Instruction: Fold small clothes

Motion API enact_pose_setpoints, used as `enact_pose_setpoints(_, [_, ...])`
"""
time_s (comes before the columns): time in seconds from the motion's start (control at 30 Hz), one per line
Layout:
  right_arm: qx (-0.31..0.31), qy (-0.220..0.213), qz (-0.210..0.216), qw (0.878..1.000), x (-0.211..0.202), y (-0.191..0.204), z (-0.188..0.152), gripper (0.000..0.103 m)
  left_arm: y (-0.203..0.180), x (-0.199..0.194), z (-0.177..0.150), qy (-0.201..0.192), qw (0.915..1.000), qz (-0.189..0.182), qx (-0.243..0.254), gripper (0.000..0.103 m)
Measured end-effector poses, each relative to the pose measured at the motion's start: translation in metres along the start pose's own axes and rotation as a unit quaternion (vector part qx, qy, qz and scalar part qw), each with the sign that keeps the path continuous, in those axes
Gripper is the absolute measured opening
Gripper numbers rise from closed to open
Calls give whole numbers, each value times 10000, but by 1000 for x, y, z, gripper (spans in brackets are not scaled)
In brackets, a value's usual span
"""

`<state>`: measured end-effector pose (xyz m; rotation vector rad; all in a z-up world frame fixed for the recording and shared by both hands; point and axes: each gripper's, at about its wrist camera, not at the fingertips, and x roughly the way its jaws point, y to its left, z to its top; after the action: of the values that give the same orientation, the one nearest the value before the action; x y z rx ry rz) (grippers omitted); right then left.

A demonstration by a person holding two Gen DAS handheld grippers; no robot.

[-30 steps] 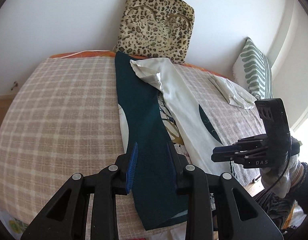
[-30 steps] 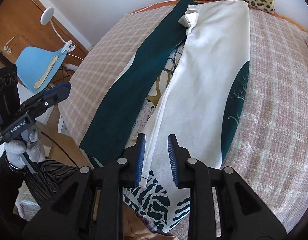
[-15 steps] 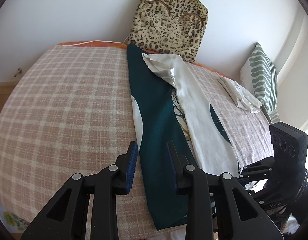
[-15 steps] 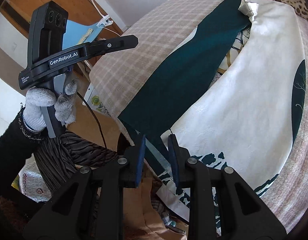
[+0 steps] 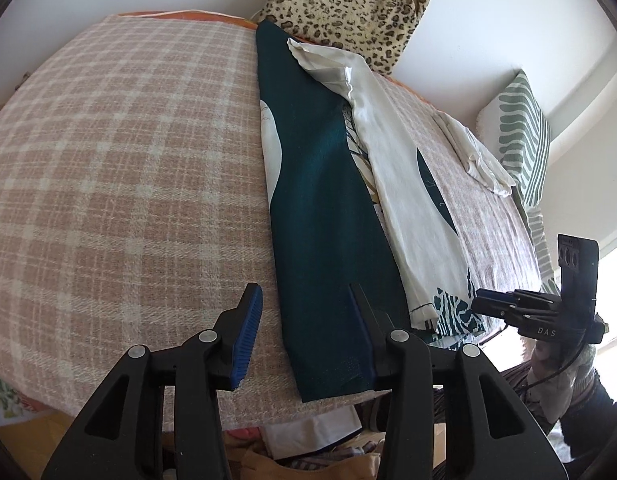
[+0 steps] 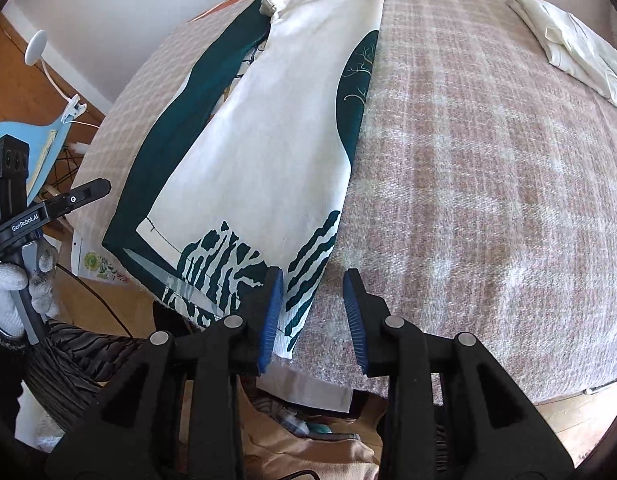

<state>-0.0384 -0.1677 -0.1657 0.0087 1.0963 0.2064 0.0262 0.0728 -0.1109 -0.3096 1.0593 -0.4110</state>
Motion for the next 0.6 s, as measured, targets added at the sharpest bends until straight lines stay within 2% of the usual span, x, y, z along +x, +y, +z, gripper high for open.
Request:
enact_pose_setpoints(0.07, [-109,68,59,9999,3,8,0,33,-4,5,-4,90,9999,-7,75,41])
enact_pose_setpoints(0.2, [-644,6,-425,9970,10,28,-2,31,-11,15,-12,242,9992,102,297,41])
enact_pose_setpoints(0.23, [-727,-26,-504,9961,10,30,-2,15,-12,15,-13,199,9990,140,381,41])
enact_pose_setpoints(0.27, [-795,-35,-577,9952,11,31,-2,9,-14,15,-14,207,9985,171,468,38])
enact_pose_setpoints(0.33, [-865,-68,-596,9944,10,31,-2,4,-15,15,-15,156,9976,290,610,34])
enact_pose_setpoints(0.4, [-796,-45,-568,9952,6,24,-3,3,-14,14,-16,110,9966,391,718,23])
enact_pose_setpoints(0.47, [-627,-24,-493,9968,0,13,-5,3,-9,13,-16,100,9967,408,688,18])
enact_pose_setpoints(0.6, [-415,-81,-202,9989,-9,-2,-10,3,-2,7,-19,74,9985,273,463,17])
